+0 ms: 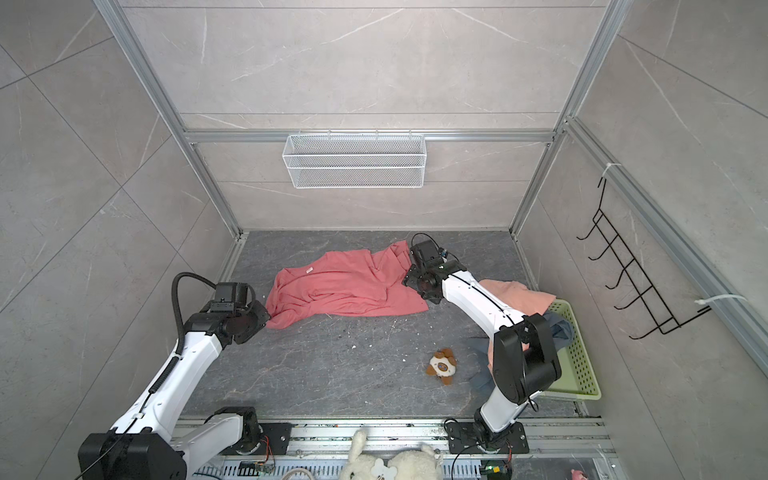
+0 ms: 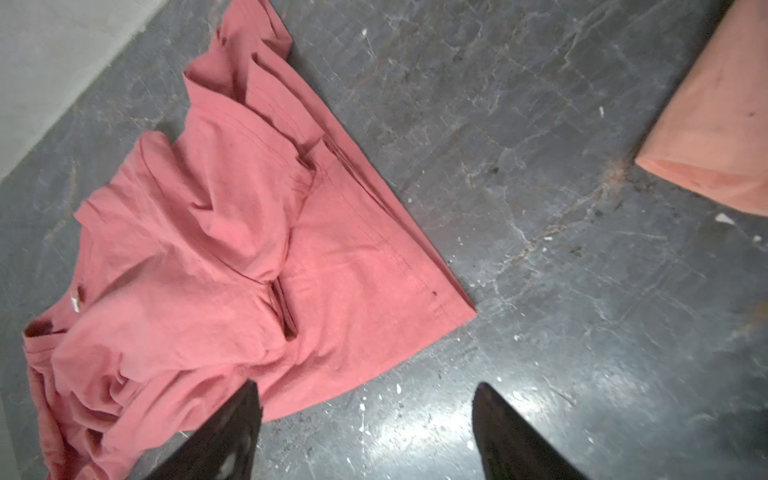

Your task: Fold and stack the t-shirts

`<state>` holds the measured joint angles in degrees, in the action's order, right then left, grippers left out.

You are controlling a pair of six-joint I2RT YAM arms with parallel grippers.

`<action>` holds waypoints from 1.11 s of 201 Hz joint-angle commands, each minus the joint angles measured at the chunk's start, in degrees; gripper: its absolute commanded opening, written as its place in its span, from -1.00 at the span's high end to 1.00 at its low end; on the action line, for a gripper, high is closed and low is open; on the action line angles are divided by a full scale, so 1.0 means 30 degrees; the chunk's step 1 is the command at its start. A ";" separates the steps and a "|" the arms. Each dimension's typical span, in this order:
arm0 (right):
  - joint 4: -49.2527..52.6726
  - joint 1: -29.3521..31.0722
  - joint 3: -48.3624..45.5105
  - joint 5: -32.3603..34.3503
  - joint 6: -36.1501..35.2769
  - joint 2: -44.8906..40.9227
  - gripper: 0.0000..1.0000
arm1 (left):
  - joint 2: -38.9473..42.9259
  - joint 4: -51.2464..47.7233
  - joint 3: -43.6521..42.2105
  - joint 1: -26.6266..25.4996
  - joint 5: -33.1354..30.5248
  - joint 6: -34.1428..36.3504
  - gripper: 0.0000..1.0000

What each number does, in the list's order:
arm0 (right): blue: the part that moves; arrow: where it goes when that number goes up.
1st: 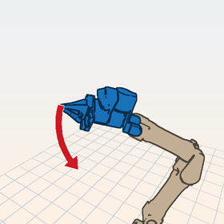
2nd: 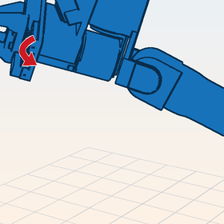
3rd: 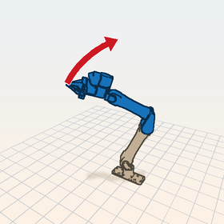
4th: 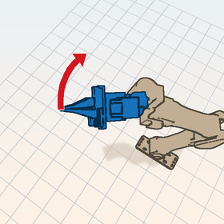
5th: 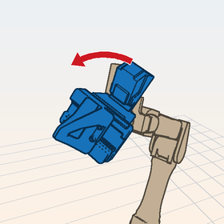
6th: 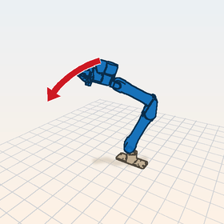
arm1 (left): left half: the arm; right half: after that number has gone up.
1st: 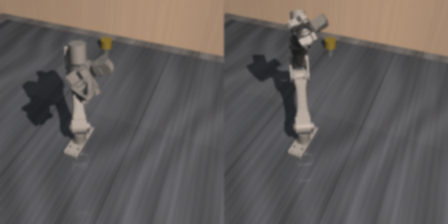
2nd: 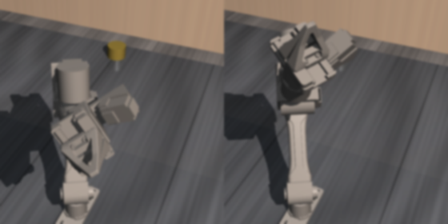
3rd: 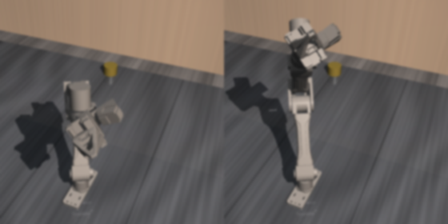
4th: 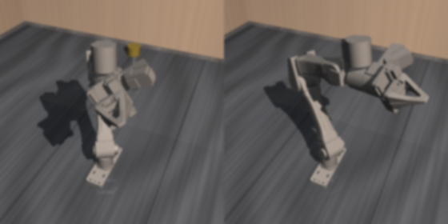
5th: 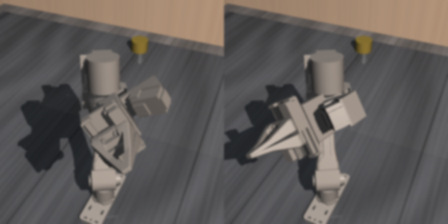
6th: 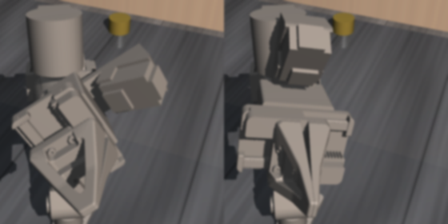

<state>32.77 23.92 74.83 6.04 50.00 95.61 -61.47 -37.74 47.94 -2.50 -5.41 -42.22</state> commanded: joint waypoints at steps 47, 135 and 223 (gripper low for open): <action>-0.1696 0.0082 0.1944 -0.0640 0.0588 0.4492 -0.40 | -0.0725 0.0411 0.1890 0.0102 -0.0089 0.0293 1.00; 0.2029 0.0140 0.8653 0.2237 -0.1835 1.0359 -0.02 | 0.0025 0.0073 0.1967 0.0101 -0.0939 0.0216 1.00; 0.1630 0.0155 1.3099 -0.0439 -0.2114 1.3525 0.35 | 0.0746 0.0069 0.1217 0.0102 -0.1609 -0.0603 1.00</action>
<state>35.22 23.99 109.58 7.05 43.13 133.05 -60.58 -37.52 52.12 -2.46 -8.86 -42.70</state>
